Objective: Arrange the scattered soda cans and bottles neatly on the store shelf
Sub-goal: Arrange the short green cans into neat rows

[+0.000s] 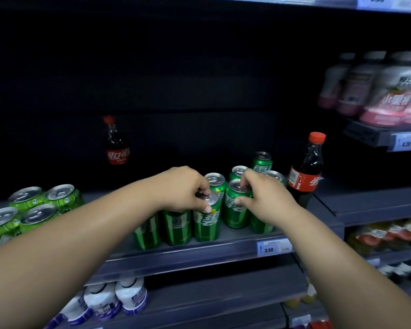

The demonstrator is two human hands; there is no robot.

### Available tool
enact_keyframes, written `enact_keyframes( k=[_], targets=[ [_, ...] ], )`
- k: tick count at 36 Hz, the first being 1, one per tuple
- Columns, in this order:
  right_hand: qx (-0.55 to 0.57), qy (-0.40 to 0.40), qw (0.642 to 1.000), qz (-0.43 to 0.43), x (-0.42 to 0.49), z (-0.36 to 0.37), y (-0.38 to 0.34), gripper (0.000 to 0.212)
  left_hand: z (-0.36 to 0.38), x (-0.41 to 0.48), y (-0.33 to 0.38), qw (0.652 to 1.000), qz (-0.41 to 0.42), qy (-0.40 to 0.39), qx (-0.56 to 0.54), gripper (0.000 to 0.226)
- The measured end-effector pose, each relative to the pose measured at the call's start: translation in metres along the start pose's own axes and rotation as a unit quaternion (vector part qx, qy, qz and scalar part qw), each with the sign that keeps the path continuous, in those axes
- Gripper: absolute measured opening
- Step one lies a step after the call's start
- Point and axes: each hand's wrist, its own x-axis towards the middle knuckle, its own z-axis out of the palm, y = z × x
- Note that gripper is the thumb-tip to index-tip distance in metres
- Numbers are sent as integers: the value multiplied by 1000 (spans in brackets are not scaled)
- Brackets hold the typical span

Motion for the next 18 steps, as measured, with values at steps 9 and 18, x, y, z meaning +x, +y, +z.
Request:
enact_keyframes(
  k=[9, 18],
  targets=[
    [119, -114, 986, -12, -10, -15, 12, 36, -4, 1, 0, 996, -22, -11, -82, 38],
    [63, -73, 994, -57, -8, -11, 1, 56, -3, -1, 1, 996, -33, -12, -81, 40]
  ],
)
